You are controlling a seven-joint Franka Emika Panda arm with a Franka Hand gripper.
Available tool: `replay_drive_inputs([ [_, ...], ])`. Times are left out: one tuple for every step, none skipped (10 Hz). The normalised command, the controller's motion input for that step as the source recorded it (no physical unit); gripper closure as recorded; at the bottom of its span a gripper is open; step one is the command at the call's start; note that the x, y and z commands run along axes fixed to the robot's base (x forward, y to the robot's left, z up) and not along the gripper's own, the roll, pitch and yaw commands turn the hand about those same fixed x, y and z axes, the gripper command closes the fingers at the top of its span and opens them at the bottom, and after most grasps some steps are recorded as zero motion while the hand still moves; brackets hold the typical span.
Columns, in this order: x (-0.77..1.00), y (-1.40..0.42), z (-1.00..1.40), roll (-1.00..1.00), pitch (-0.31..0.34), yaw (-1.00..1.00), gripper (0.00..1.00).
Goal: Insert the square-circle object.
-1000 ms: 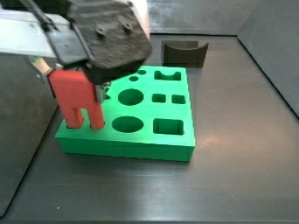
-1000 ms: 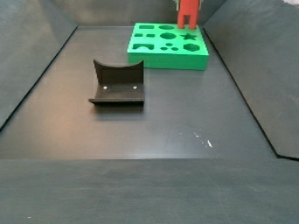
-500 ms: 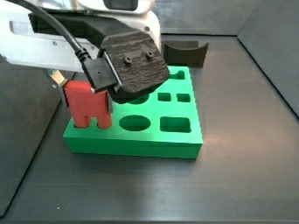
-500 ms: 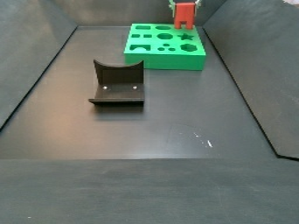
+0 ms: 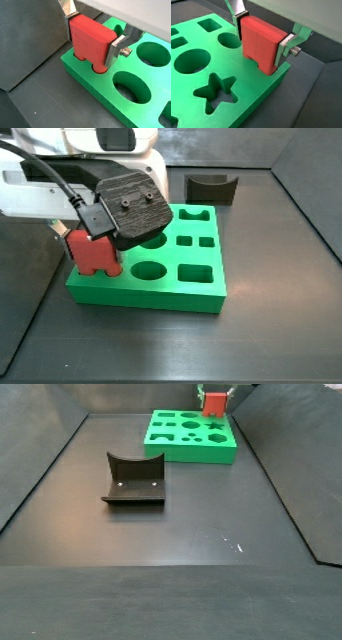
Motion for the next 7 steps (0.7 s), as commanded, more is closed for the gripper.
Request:
replay_drive_inputs([
  [0.06, -0.14, -0.26, 0.27, 0.0, 0.06, 1.0],
  [0.05, -0.28, -0.26, 0.42, 0.0, 0.05, 1.0],
  [0.18, -0.26, -0.35, 0.4, 0.04, 0.0, 1.0],
  [0.24, -0.14, -0.44, 0.19, 0.101, -0.06, 1.0],
  [0.19, -0.03, -0.29, 0.07, 0.109, -0.1, 1.0],
  [0.0, 0.0, 0.0, 0.0, 0.004, 0.0, 1.0],
  [0.0, 0.0, 0.0, 0.0, 0.0, 0.0, 1.0],
])
